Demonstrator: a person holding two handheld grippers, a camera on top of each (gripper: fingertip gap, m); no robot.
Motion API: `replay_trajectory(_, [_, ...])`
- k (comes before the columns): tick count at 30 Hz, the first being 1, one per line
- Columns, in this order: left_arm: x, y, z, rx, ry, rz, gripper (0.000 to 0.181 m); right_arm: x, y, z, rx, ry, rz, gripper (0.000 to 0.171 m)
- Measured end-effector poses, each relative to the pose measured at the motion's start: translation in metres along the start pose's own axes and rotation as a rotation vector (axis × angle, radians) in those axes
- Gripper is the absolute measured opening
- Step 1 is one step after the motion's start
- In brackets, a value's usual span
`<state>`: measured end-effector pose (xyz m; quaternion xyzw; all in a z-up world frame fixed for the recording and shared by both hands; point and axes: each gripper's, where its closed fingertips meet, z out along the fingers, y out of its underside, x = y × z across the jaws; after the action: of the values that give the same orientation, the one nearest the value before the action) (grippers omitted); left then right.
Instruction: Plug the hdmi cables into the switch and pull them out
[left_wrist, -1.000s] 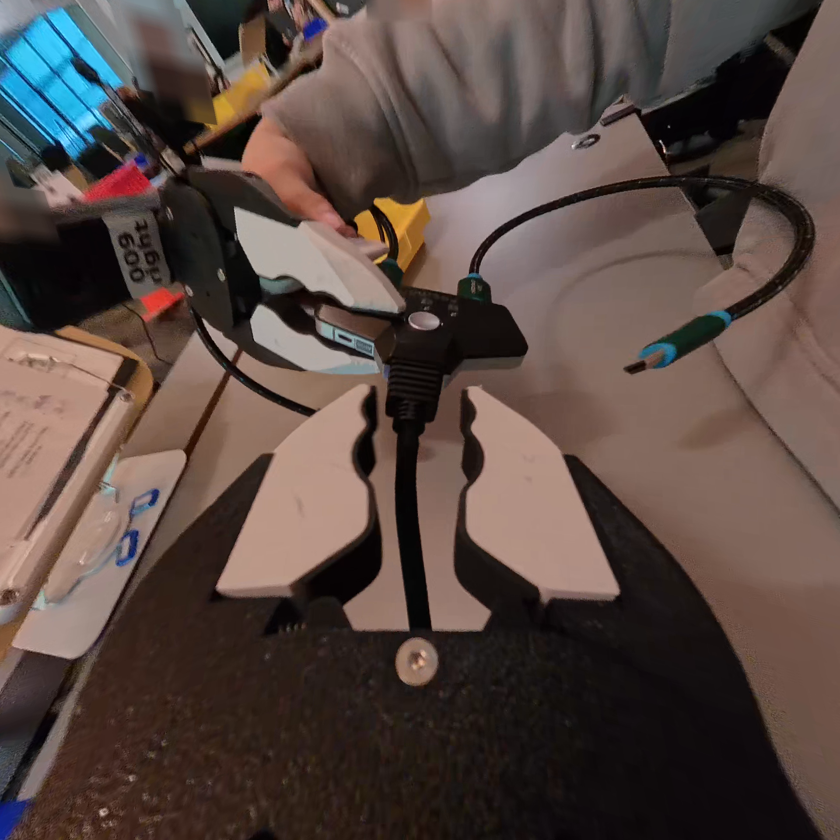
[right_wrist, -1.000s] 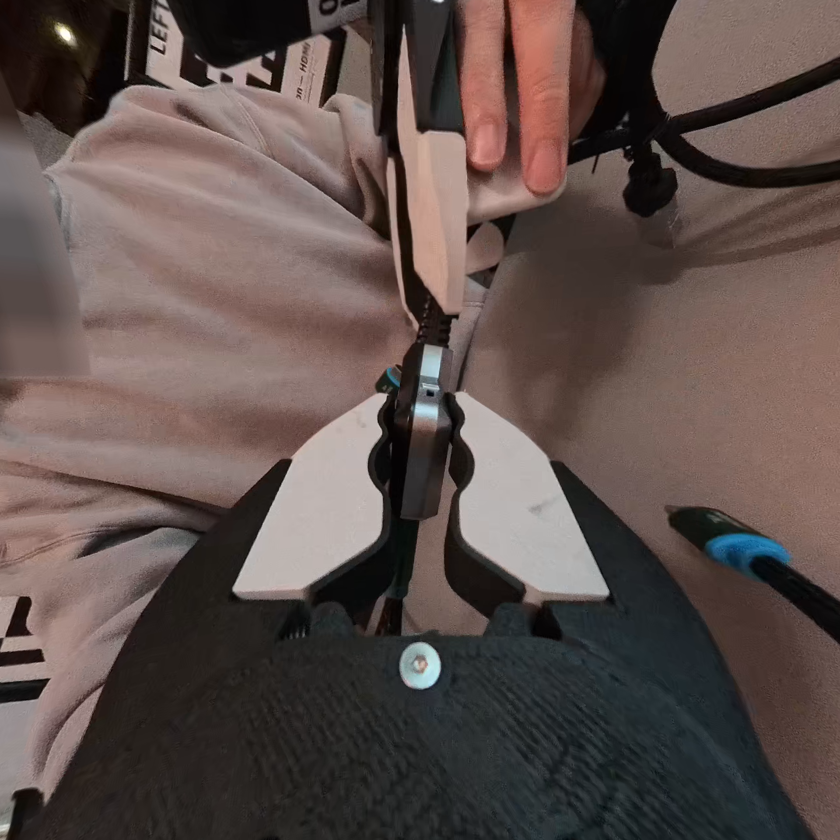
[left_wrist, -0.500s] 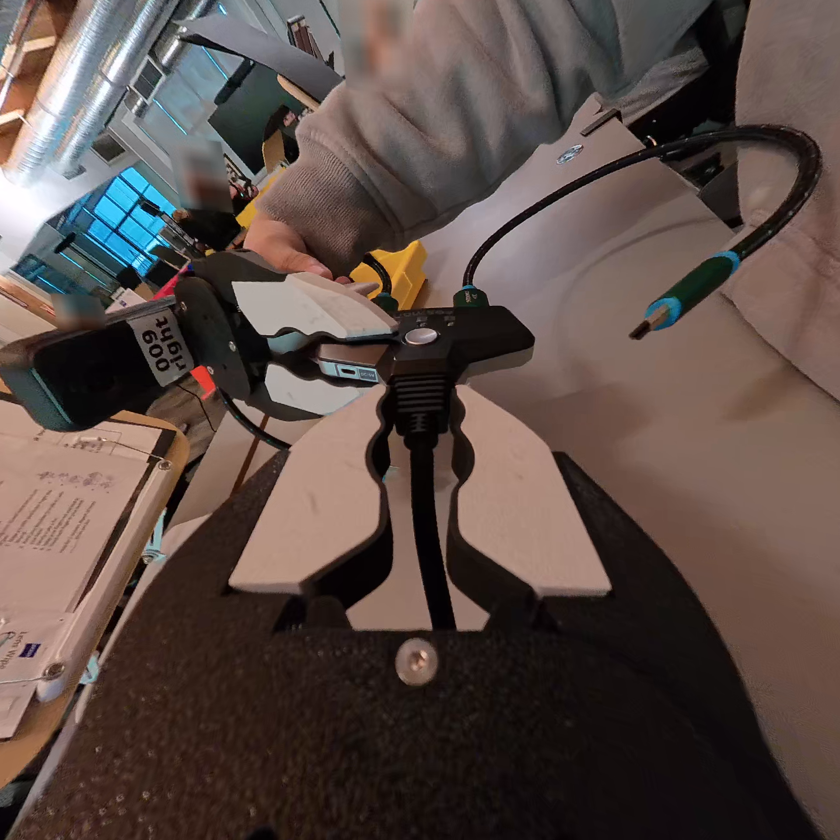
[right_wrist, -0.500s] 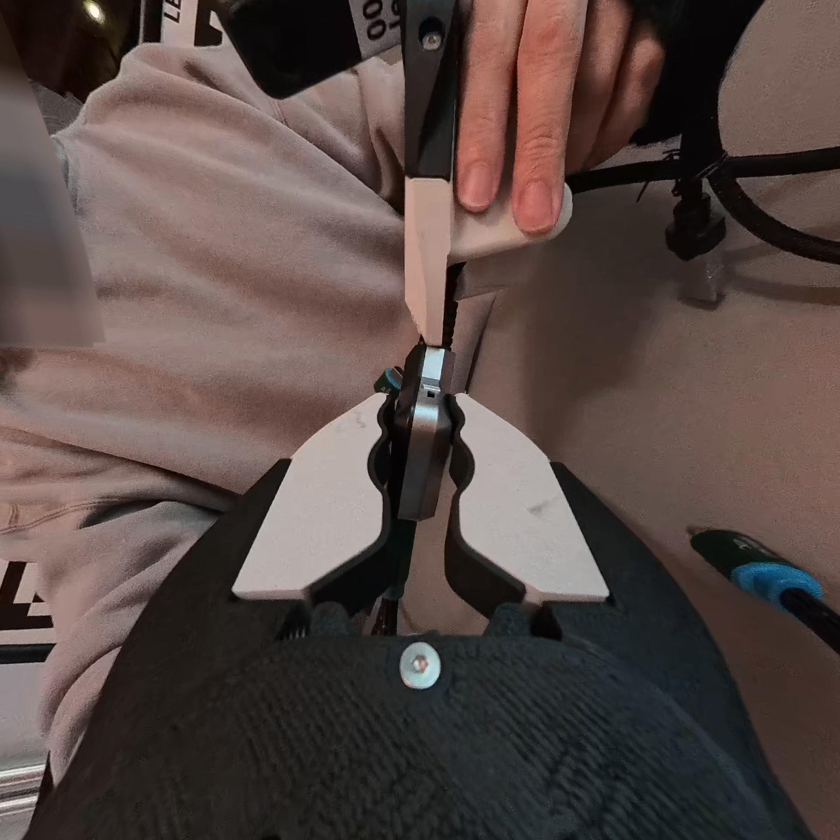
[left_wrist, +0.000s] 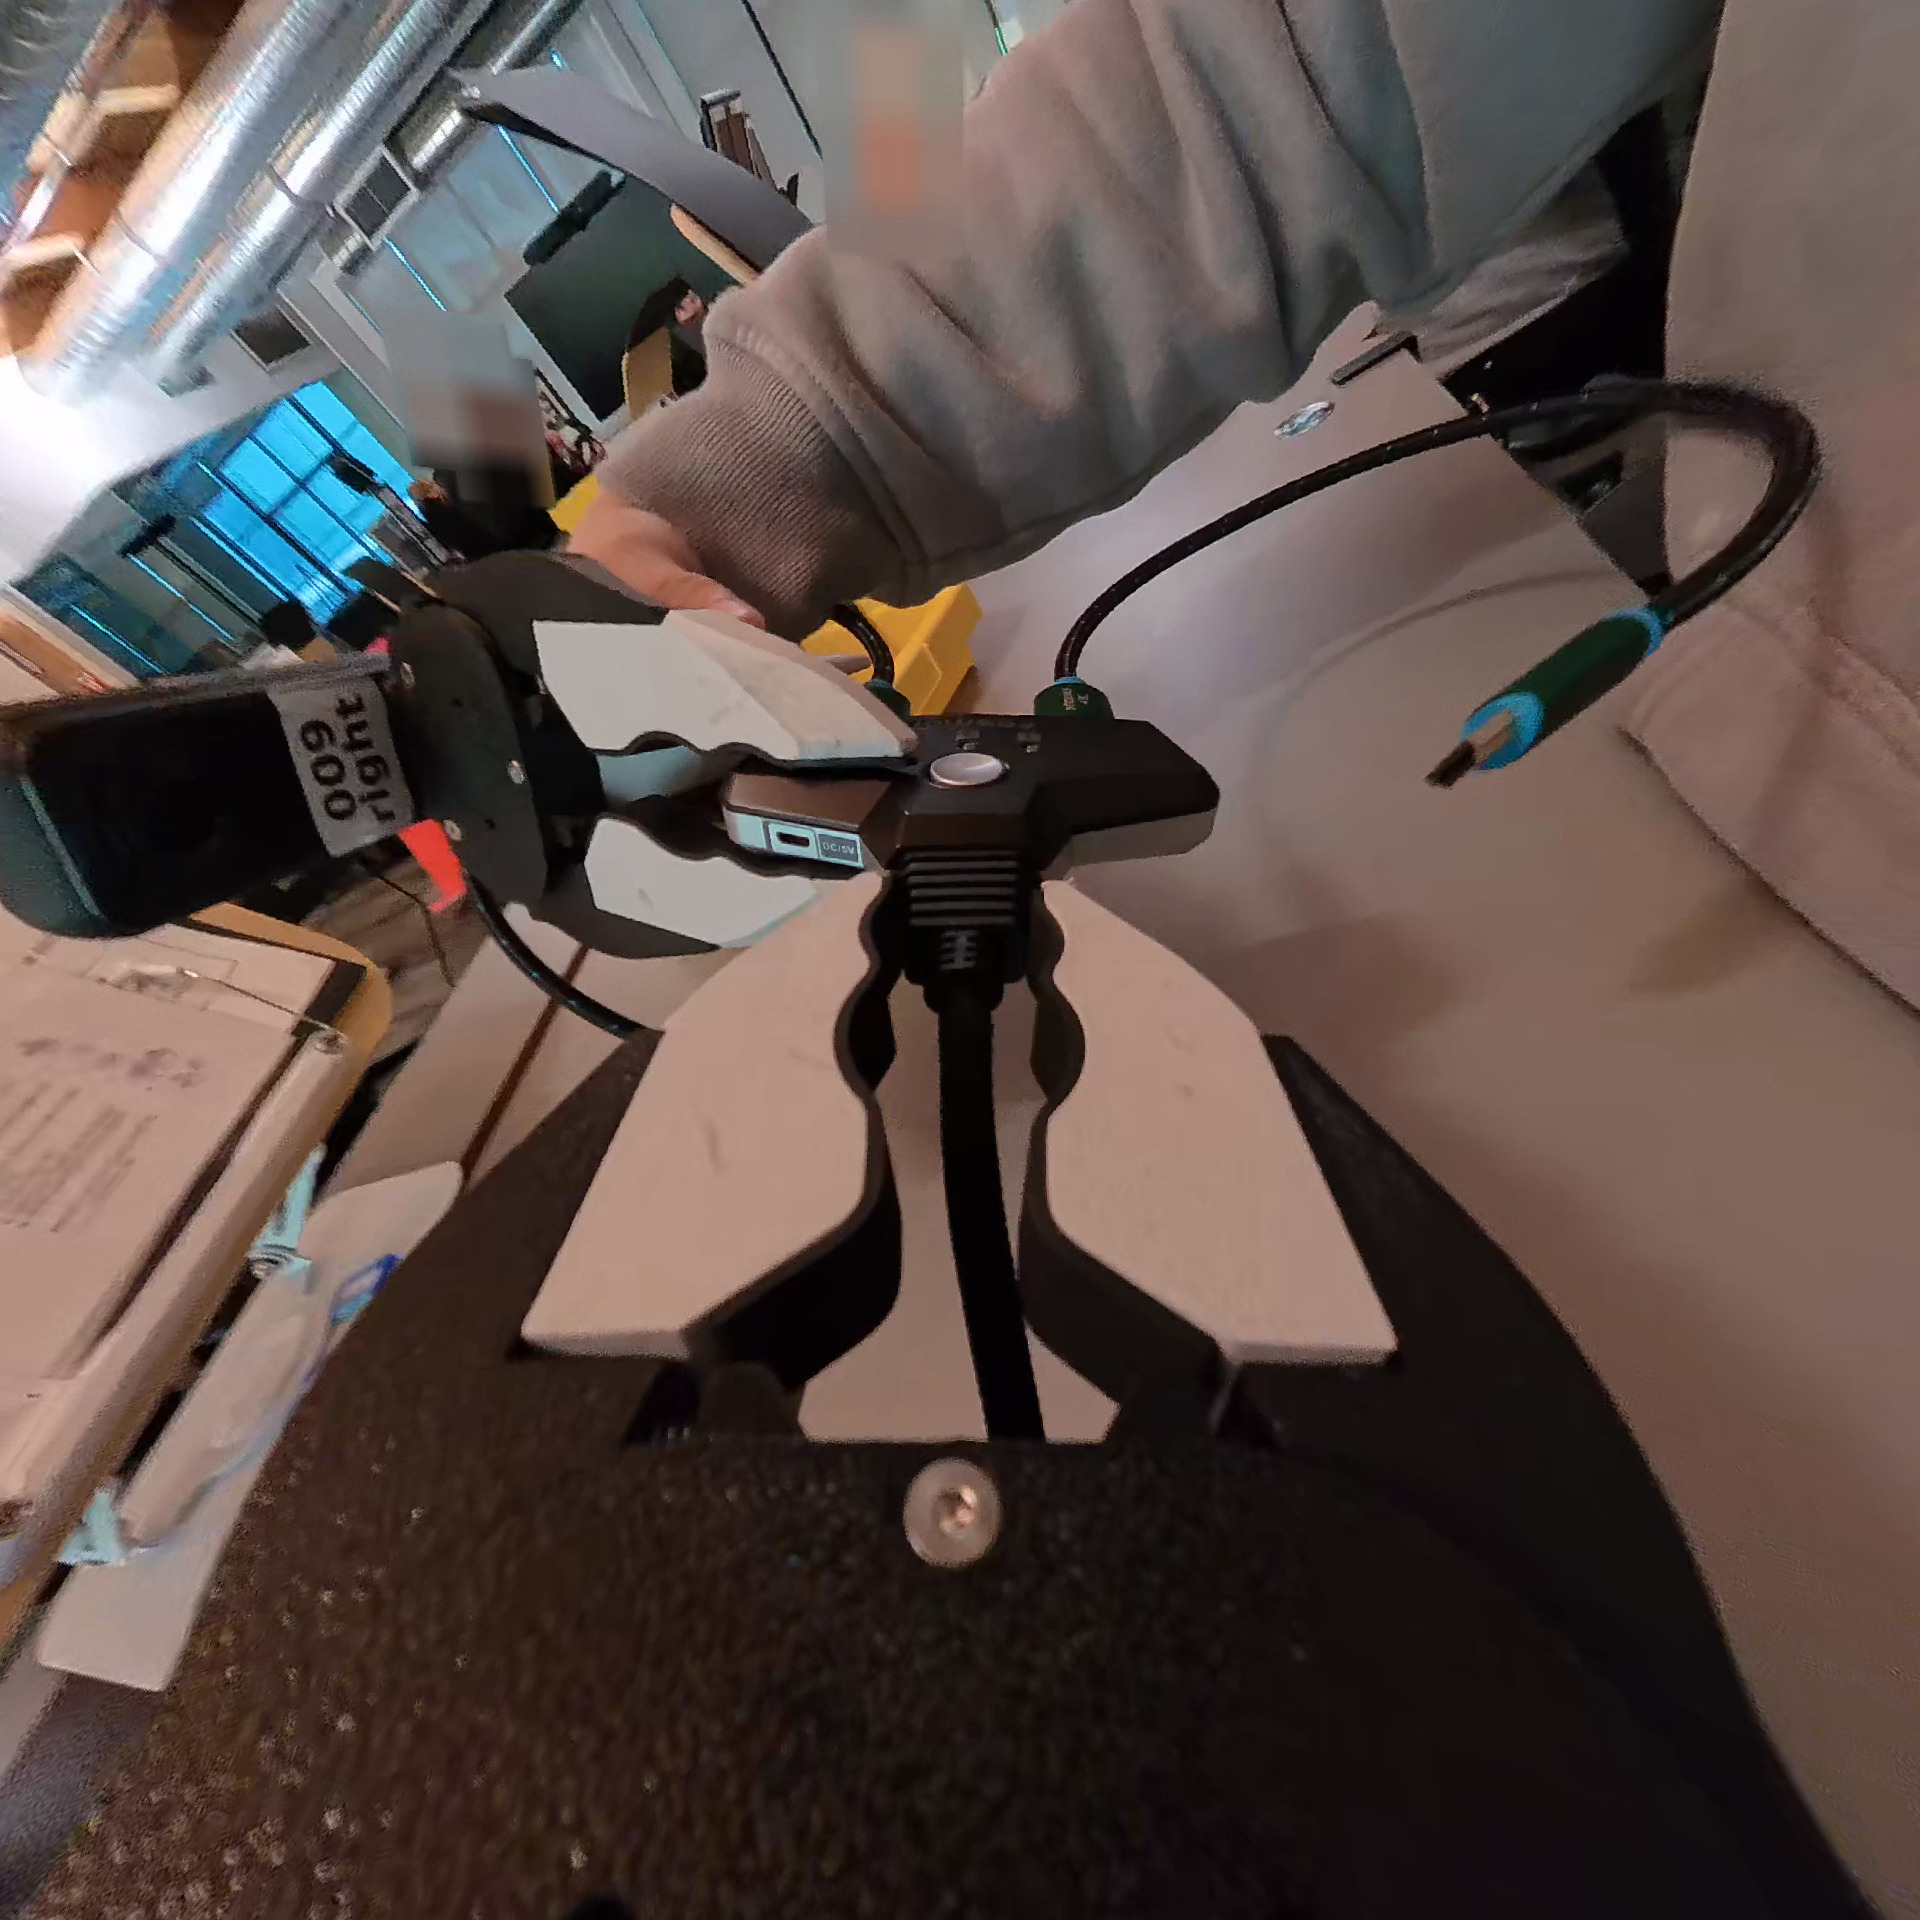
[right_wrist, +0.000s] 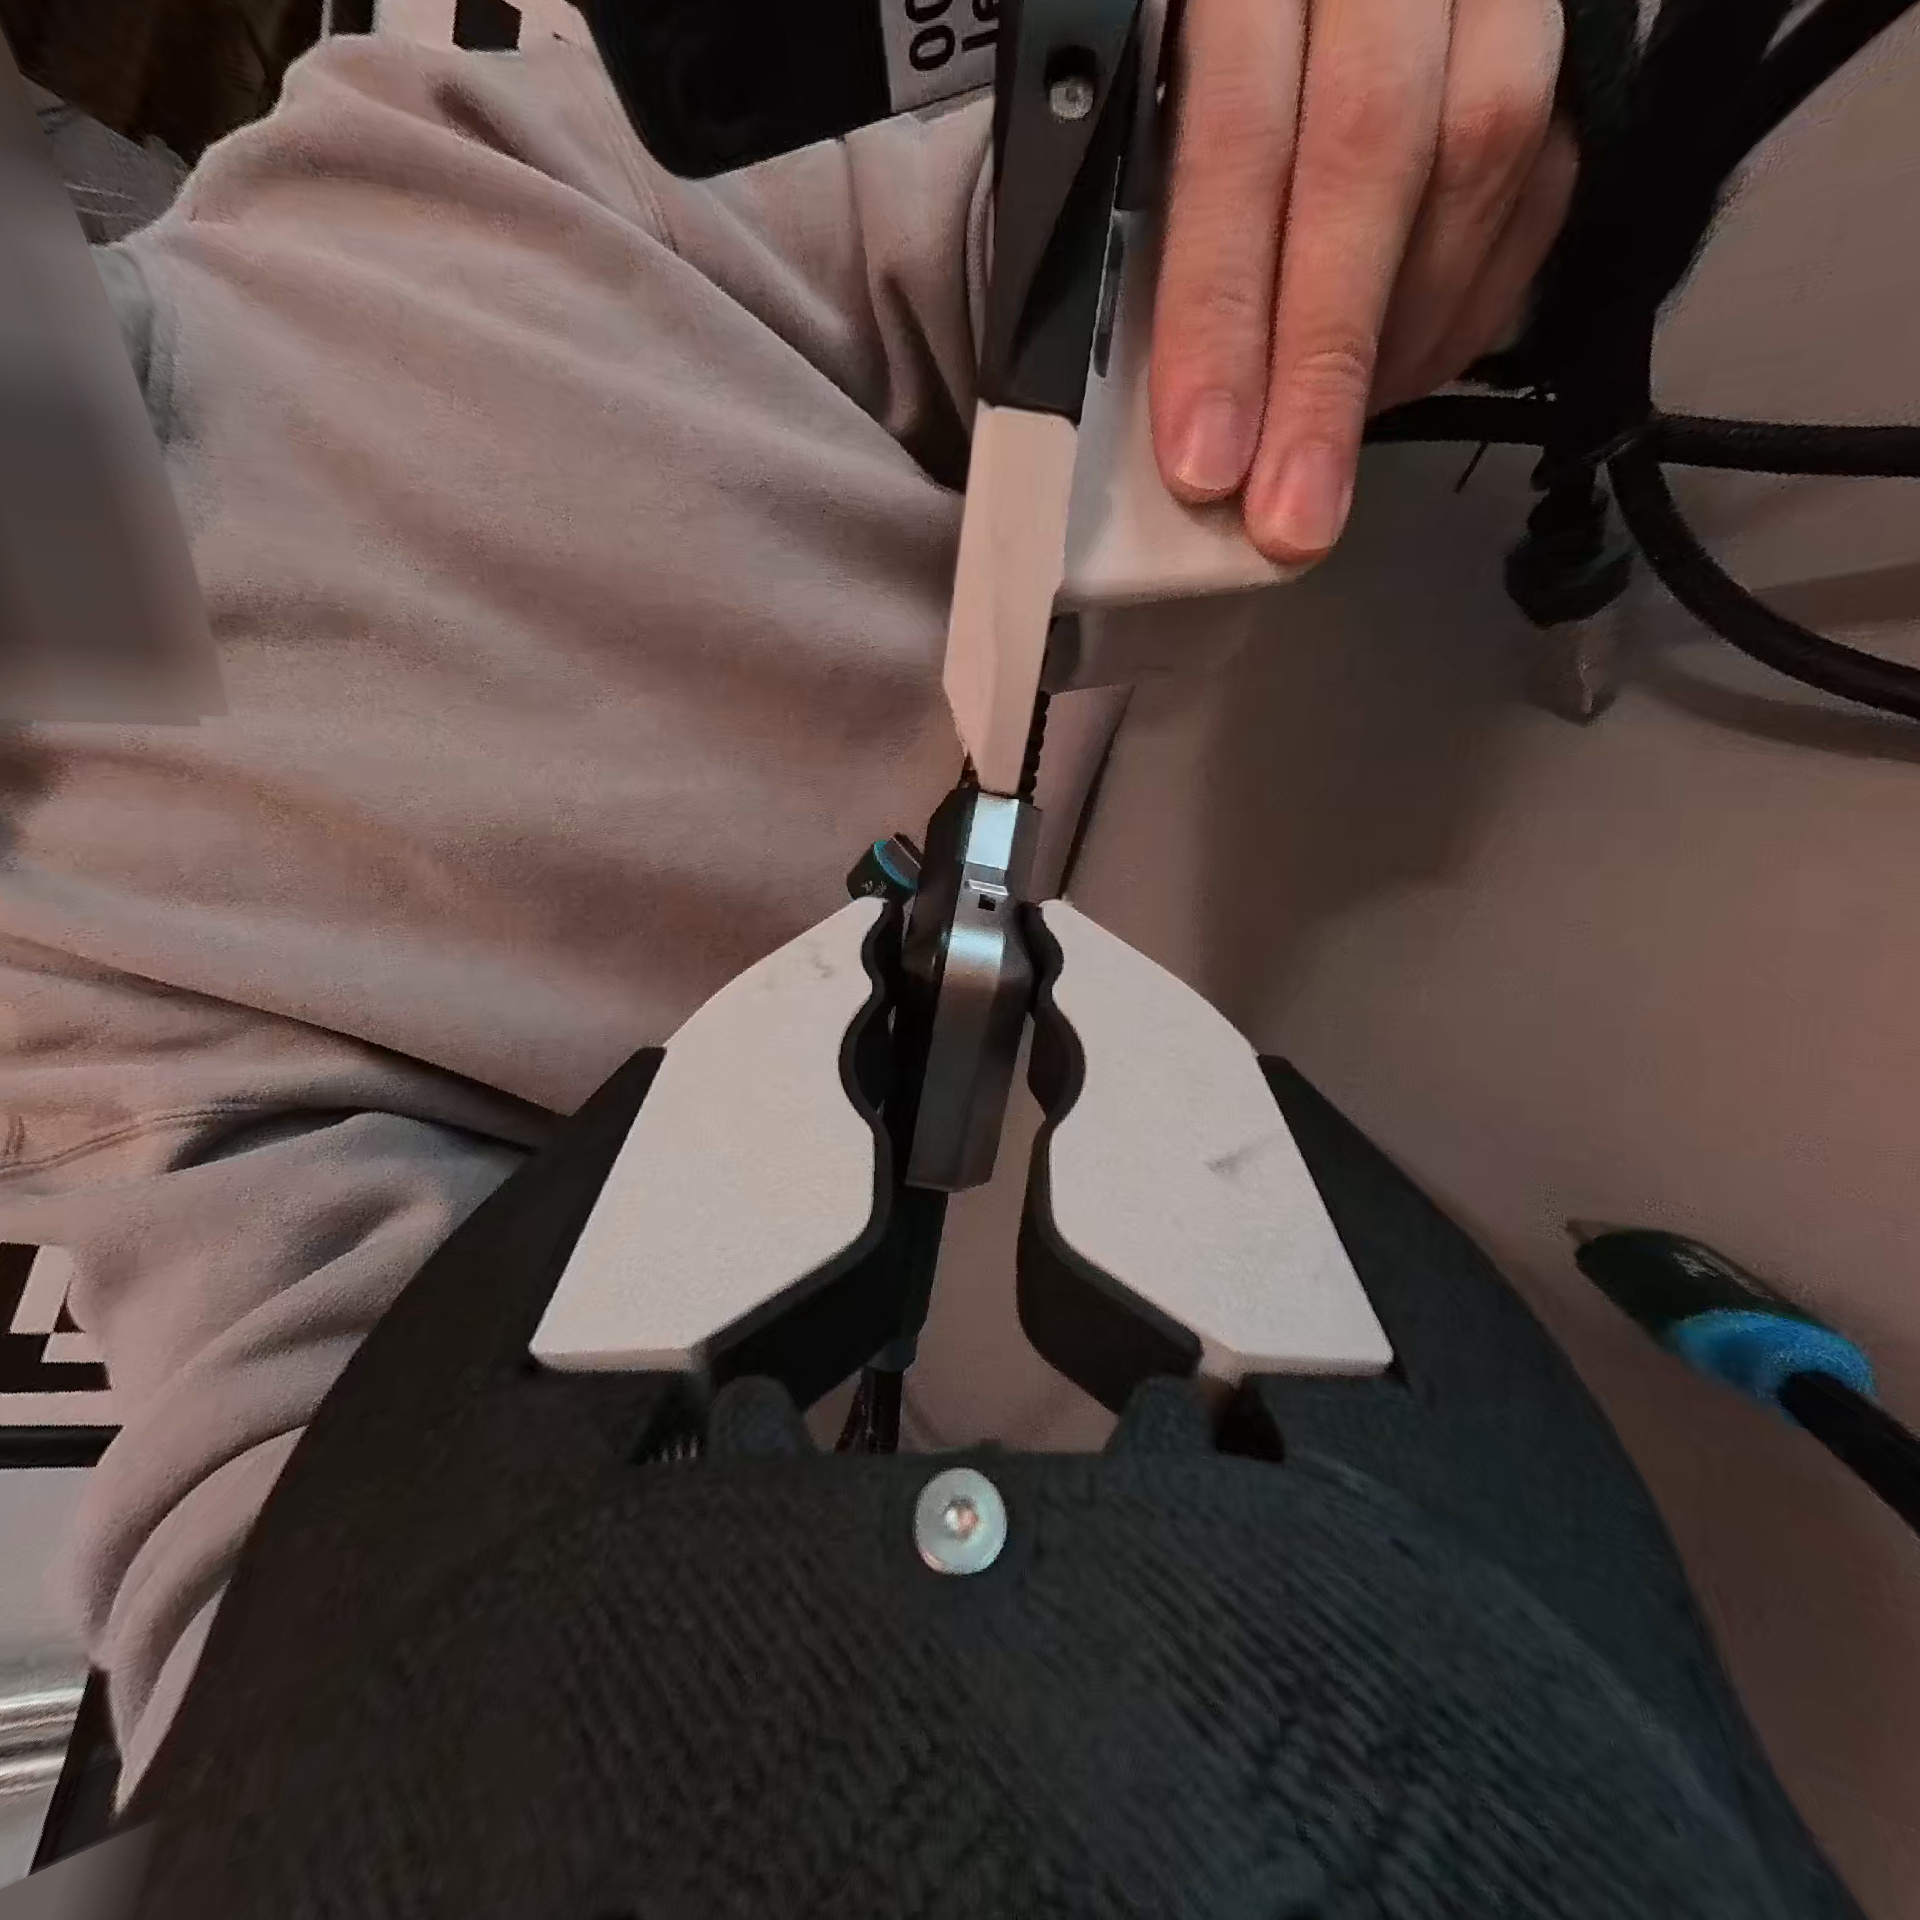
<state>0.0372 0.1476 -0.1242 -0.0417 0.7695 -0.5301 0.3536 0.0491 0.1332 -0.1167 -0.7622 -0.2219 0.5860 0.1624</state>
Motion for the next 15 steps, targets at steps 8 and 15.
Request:
replay_trajectory(8, [-0.001,0.004,-0.002,0.008,0.023,-0.162,0.023,0.003,0.001,-0.002,-0.008,0.020,0.034,0.029])
replay_trajectory(15, [-0.031,0.018,-0.029,0.112,-0.065,-0.391,0.023,-0.017,-0.055,-0.084,0.245,0.734,-0.328,0.055])
